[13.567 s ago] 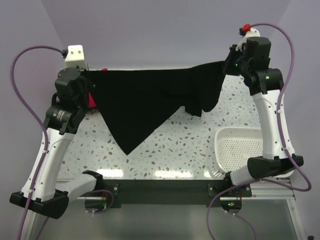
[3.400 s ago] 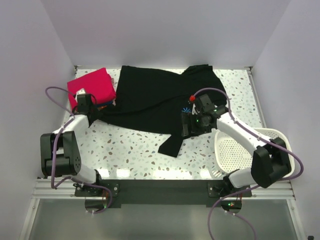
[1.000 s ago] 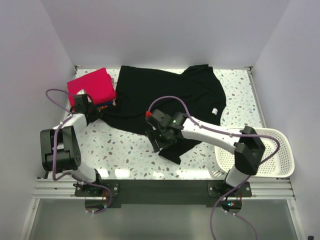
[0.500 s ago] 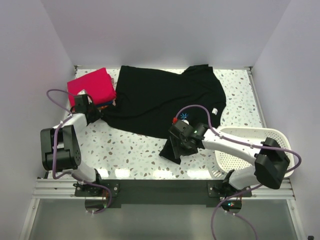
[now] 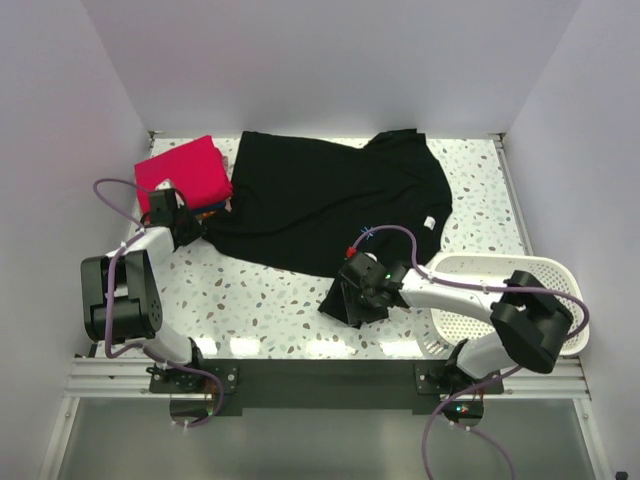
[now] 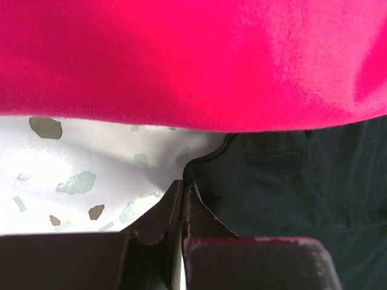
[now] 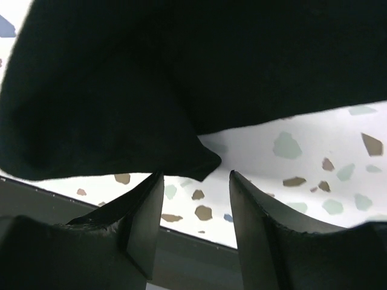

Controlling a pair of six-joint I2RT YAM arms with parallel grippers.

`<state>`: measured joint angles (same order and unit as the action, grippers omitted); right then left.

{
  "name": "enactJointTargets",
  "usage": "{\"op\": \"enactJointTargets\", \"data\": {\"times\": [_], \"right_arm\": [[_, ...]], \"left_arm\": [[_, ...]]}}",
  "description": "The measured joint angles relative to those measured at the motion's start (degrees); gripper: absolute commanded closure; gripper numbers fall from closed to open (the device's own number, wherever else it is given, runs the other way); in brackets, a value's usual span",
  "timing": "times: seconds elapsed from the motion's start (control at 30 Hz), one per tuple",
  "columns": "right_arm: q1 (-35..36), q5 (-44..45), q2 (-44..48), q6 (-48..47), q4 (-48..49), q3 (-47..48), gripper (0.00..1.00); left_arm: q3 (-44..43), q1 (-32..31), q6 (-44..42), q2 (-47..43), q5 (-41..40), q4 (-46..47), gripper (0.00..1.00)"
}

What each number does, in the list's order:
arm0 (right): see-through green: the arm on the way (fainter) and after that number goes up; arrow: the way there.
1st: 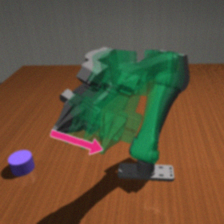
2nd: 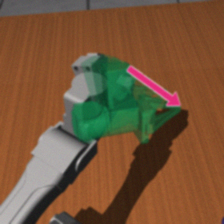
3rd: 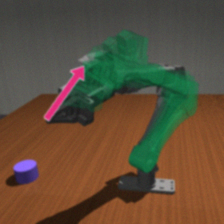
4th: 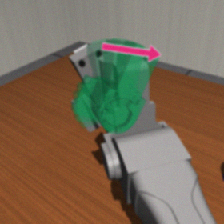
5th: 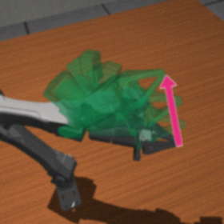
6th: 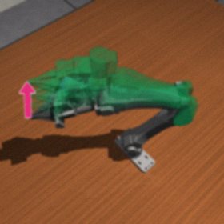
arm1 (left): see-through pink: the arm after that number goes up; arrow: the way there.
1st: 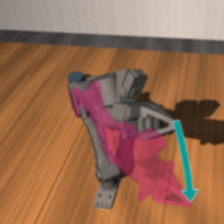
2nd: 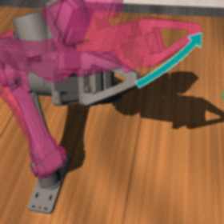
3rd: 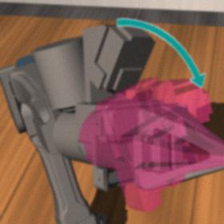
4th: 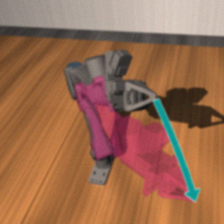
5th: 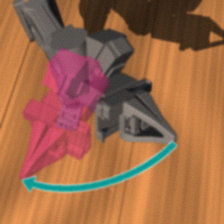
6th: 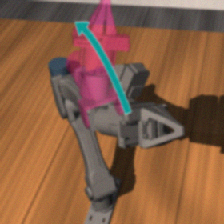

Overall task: Fold and stack the t-shirts
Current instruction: Flatten the tshirt out

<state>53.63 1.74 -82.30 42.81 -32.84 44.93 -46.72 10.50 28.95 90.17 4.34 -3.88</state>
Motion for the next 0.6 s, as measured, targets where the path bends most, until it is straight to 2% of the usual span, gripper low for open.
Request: {"op": "enactJointTargets", "data": {"times": [0.13,0.23,0.33,0.37,0.43,0.6], "right_arm": [[0.0,-0.42,-2.49,0.09,2.29,-0.61,0.52],[-0.02,-0.63,-2.71,0.09,2.86,-0.59,0.58],[-0.02,-0.61,-2.95,-0.02,2.99,-0.57,0.77],[-0.02,-0.59,-3.15,0.09,3.04,-0.57,0.89],[0.0,-0.42,-3.3,0.2,2.97,-0.59,1.0],[0.0,0.74,-2.67,0.28,1.62,-0.59,1.0]], "left_arm": [[0.0,0.0,0.0,0.0,0.0,-0.02,1.0],[0.0,0.0,0.0,0.0,0.0,-0.02,1.0],[0.0,0.0,0.0,0.0,0.0,-0.02,1.0],[0.0,-0.02,0.0,0.0,0.0,-0.02,1.0],[0.0,0.0,0.0,0.0,0.0,-0.02,1.0],[0.0,0.0,0.0,0.0,0.0,-0.04,1.0]]}}
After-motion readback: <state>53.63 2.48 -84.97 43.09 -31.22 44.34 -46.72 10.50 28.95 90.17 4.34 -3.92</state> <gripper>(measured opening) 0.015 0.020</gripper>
